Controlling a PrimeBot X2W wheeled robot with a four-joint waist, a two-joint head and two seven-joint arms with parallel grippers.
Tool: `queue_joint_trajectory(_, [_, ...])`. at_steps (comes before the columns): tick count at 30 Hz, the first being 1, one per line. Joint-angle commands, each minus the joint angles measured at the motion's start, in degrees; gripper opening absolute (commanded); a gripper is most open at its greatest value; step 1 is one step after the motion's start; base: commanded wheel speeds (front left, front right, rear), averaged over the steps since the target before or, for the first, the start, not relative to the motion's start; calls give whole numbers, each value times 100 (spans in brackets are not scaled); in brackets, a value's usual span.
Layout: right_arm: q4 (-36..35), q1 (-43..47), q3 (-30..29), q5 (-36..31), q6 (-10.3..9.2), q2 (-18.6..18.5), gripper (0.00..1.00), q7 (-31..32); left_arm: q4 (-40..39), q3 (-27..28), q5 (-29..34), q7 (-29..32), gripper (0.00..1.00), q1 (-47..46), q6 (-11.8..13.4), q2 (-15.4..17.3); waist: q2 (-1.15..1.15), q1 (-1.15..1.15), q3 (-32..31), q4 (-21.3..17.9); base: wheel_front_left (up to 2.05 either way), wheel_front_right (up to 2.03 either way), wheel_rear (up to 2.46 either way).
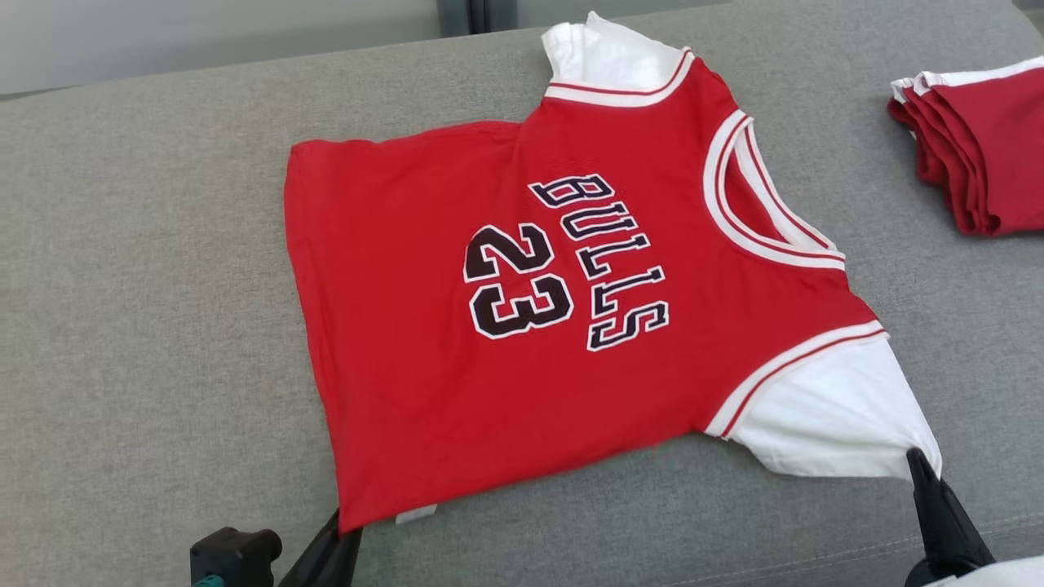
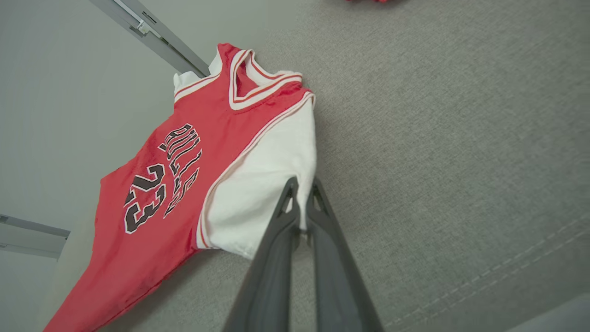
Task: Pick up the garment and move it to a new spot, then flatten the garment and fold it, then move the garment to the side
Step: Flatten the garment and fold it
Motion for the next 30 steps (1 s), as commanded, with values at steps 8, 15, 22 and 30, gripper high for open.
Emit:
queue_joint_trajectory(8, [-40,-590,-117,-203,-4,-10,0,269,-302,26,-221,596,0,-485,-137,137,0,1,223,139,0,0,0])
queue_joint_trajectory(15, [485,-2355,-158,-985,-4,-12,0,1036,-152,170,-368,1424,0,-1652,-304,148,0,1,468,166,0,0,0])
queue_joint_trajectory(22, [1355,-3771,-118,-1970,-4,-11,0,1425,599,-30,-285,2179,0,-2656,-454,-1,0,1,748,290,0,0,0])
queue_joint_trajectory(30, [1912,-4303,-137,-2305,-4,-15,100,1022,1286,-11,-269,1908,100,-2893,-598,-325,0,1,726,353,0,0,0])
